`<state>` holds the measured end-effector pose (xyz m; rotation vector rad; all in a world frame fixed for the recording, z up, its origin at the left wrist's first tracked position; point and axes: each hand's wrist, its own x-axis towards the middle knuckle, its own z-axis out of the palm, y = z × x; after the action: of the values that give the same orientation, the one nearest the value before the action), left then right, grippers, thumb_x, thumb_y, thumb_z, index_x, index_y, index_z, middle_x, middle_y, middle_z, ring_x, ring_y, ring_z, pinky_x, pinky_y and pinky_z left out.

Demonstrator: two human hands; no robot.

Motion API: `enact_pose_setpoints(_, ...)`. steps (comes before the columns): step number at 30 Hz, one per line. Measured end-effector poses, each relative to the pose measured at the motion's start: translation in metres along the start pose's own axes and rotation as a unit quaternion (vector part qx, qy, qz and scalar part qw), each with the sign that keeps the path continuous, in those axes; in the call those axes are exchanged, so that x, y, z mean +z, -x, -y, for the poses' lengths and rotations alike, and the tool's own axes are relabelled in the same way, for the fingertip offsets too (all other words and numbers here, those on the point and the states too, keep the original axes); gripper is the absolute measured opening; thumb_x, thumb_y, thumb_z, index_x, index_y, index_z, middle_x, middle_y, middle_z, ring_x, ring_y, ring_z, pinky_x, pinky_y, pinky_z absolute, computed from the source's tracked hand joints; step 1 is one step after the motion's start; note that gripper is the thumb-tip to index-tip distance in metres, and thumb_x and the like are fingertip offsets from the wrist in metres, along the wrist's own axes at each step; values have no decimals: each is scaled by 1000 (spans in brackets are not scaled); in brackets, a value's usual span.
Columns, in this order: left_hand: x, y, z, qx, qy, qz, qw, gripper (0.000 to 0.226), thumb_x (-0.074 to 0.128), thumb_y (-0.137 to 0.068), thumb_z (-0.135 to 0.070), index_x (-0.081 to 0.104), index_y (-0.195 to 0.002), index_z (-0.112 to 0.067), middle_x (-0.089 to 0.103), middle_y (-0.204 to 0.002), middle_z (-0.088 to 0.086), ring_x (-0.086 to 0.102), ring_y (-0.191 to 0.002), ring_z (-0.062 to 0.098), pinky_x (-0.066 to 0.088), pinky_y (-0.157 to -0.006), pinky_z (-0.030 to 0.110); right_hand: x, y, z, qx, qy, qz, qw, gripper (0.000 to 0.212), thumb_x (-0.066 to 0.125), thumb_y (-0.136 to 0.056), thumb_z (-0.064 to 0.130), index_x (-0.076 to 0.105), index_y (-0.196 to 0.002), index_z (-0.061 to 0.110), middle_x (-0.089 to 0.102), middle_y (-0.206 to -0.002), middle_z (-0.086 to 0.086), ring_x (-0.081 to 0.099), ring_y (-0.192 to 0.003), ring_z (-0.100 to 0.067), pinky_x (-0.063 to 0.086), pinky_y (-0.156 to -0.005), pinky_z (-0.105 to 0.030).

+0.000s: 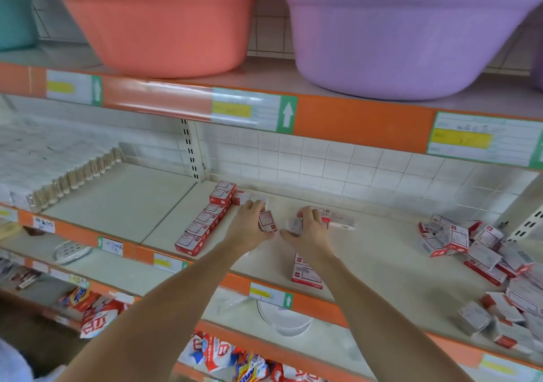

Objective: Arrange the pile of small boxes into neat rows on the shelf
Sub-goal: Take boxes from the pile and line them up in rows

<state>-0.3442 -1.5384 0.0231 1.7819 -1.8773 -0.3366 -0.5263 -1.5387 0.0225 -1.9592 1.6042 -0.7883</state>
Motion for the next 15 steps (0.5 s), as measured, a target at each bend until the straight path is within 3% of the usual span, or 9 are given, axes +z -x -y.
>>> enact_pose_setpoints(4, -12, -4, 21, -9, -7, 5, 1000, 60, 87, -65, -36, 50, -110, -23, 49, -109, -2, 48, -103, 19, 47, -89, 39, 14, 1, 20, 16, 68, 40, 997, 46, 68, -79, 43, 39, -110, 25, 44, -106, 3, 55, -87, -22, 48, -63, -34)
enact_pose_setpoints(8, -20, -5, 34, -21, 13, 11, 1000, 63, 88, -64, -34, 50, -112, -19, 49, -114, -1, 45, -106, 19, 46, -89, 39, 27, 3, 35, 31, 98, 84, 991, 50, 66, -78, 48, 46, -122, 34, 46, -112, 3, 54, -92, -22, 47, -66, -31)
enact_pose_setpoints(12, -25, -7, 45, -13, 8, 13, 1000, 62, 87, -66, -31, 51, -116, -17, 50, -117, 1, 46, -106, 20, 49, -87, 41, 38, 2, 49, 78, 109, 153, 979, 57, 72, -76, 50, 53, -122, 23, 46, -113, -1, 54, -93, -22, 43, -63, -28)
enact_pose_setpoints(15, -27, -7, 48, -9, 19, 14, 1000, 60, 86, -66, -31, 52, -113, -17, 51, -114, 1, 50, -104, 21, 50, -83, 40, 50, 2, 55, 100, 130, 192, 968, 61, 73, -74, 56, 59, -118, 16, 56, -113, -6, 62, -93, -25, 51, -68, -31)
